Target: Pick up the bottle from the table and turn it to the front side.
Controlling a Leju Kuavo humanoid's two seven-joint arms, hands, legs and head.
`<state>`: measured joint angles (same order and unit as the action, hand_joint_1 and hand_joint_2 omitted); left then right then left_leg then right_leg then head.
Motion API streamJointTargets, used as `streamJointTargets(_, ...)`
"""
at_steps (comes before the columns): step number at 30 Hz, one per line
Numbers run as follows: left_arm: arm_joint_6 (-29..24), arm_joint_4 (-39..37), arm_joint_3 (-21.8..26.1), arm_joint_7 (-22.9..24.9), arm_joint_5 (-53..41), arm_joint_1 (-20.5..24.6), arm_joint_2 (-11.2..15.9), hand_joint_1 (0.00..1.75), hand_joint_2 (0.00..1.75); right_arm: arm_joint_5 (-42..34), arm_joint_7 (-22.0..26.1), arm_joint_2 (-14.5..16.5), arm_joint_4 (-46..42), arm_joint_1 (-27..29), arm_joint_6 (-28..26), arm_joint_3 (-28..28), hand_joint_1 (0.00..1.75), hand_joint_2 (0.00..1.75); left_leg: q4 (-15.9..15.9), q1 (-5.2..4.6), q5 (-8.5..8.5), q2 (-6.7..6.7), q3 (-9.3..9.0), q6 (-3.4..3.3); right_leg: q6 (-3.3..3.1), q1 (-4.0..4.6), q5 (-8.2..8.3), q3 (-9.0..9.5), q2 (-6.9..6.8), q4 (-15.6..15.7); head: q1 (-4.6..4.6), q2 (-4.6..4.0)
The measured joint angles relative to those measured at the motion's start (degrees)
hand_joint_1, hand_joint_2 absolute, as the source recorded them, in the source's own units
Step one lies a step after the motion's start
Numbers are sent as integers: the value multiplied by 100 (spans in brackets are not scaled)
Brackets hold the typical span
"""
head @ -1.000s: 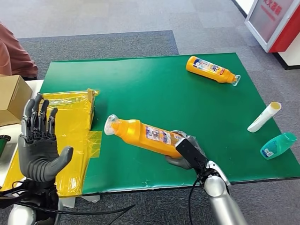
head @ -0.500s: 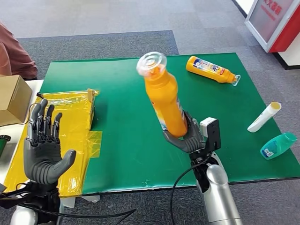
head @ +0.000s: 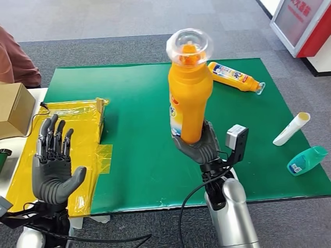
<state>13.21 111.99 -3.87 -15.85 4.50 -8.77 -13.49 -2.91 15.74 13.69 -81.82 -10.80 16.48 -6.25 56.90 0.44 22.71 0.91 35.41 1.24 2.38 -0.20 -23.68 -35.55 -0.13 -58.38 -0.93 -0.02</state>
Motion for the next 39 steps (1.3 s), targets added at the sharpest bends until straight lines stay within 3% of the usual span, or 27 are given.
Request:
streamJointTargets(4,63,-74,-46,107,252,17,-23,0,175,392,92,4,-80,7,-221,-209,175,175,0,0,0,0,0,0,0,0,0,0,0,0,0,0)
streamJointTargets(11,52,-587,-227,549,1494,36,-5,0,175,901,355,8,-61,-15,-395,-561,175,175,0,0,0,0,0,0,0,0,1,0,0,0,1,0)
streamJointTargets(24,60,-1204,-750,605,1636,407,264,0,175,1310,718,12,346,-60,-619,-796,175,175,0,0,-1,0,0,0,0,0,1,0,0,0,0,0)
streamJointTargets(34,-243,-1307,-1006,603,737,894,455,0,175,1450,754,12,572,-60,-670,-798,175,175,0,0,-1,0,0,0,0,0,1,0,-1,0,-1,0)
streamJointTargets(39,-644,-1306,-1126,620,-403,1152,508,0,175,1751,791,10,654,-60,-927,-796,175,175,0,0,-3,0,0,2,0,0,3,0,-1,0,1,0)
